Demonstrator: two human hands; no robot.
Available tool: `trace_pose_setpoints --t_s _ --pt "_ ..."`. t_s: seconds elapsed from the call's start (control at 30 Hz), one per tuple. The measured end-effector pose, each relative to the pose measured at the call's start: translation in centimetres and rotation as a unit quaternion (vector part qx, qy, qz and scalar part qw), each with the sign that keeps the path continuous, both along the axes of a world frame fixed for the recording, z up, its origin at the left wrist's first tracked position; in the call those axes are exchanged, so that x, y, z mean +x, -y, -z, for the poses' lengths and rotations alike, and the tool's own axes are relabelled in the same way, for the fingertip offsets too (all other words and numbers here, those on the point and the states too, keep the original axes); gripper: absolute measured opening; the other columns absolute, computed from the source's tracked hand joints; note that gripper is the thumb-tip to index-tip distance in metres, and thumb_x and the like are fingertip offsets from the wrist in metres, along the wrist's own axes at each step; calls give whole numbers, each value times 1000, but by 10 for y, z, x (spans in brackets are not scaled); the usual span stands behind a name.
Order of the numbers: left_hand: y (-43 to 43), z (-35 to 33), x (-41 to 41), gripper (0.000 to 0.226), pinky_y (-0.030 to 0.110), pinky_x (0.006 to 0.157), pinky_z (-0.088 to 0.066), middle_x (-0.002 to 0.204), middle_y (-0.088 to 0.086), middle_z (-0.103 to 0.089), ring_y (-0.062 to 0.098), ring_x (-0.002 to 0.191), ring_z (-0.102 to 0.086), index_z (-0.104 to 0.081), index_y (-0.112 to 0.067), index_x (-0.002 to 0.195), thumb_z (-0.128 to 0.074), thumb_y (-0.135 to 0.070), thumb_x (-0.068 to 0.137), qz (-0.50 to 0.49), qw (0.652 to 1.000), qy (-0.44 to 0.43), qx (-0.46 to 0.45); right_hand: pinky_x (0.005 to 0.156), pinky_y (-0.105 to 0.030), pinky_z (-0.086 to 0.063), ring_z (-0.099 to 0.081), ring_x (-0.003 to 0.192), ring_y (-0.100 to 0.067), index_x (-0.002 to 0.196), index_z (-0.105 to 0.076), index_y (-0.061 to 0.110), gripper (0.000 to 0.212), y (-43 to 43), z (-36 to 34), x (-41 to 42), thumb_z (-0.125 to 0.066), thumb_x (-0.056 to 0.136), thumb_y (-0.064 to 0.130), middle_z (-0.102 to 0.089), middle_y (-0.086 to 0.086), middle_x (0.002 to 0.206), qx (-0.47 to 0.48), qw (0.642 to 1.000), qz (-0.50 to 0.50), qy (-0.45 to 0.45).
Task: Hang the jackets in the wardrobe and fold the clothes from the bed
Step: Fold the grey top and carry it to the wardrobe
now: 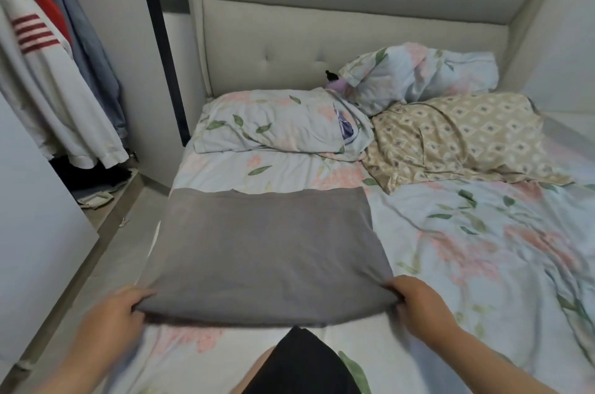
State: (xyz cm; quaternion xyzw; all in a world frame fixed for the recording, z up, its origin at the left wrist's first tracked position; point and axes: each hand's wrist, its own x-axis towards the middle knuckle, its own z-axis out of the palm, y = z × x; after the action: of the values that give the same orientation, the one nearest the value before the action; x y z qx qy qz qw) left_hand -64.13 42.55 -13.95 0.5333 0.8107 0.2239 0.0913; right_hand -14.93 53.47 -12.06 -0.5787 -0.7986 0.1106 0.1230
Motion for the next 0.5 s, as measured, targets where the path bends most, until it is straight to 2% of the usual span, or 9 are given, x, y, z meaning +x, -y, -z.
trace_pose_setpoints --t_s 0.07,0.13,0.2,0.23,0.3,0.33,0.43,0.5 --pt "-8 -19 0 38 30 70 -45 89 6 -75 31 87 -67 -79 -17 90 -68 13 70 -64 994 79 44 74 -8 -43 -67 89 -8 93 -76 28 46 -5 -15 -1 -58 74 -9 -72 18 92 -22 990 82 -114" --pt "-20 -43 0 39 28 68 -48 79 -1 -75 25 81 -67 -78 -23 81 -64 12 74 -105 967 207 104 66 -3 -41 -65 80 3 78 -73 36 52 -15 -39 -9 -53 74 -12 -72 22 80 -20 965 118 -231" --pt "-32 -70 -1 36 33 76 -51 74 1 -73 23 76 -65 -77 -17 85 -59 13 77 -119 927 321 156 60 -6 -42 -63 72 4 73 -75 33 47 -28 -67 -19 -55 77 -9 -73 15 77 -19 934 128 -334" --pt "-39 -85 -3 32 38 77 -49 74 4 -71 25 75 -62 -77 -9 91 -58 13 78 -123 911 350 182 64 -12 -46 -65 75 -2 76 -76 27 41 -34 -82 -22 -55 78 -8 -74 9 79 -18 914 138 -381" --pt "-51 -120 -4 26 38 75 -48 71 5 -68 24 75 -59 -74 0 98 -58 12 80 -135 883 379 243 75 -31 -50 -66 83 -24 84 -74 9 28 -49 -111 -25 -52 80 -7 -73 -9 84 -6 869 159 -469" --pt "-55 -140 -5 22 33 72 -50 68 0 -69 20 72 -61 -73 -1 97 -60 9 82 -137 867 394 273 76 -37 -47 -62 80 -31 83 -70 4 22 -56 -126 -25 -51 81 -6 -69 -14 82 4 850 162 -502" --pt "-59 -198 -6 13 17 49 -51 57 -9 -68 6 51 -63 -70 -12 83 -64 -2 88 -117 817 459 328 71 -35 -43 -54 77 -19 83 -67 7 14 -73 -173 -27 -56 88 1 -64 -4 75 29 811 158 -563" --pt "-60 -228 -5 12 21 52 -54 60 -6 -70 8 54 -65 -67 -14 81 -64 -7 91 -96 796 490 341 69 -32 -46 -57 78 -17 91 -67 8 12 -80 -198 -28 -56 93 6 -67 -2 78 33 793 141 -591"
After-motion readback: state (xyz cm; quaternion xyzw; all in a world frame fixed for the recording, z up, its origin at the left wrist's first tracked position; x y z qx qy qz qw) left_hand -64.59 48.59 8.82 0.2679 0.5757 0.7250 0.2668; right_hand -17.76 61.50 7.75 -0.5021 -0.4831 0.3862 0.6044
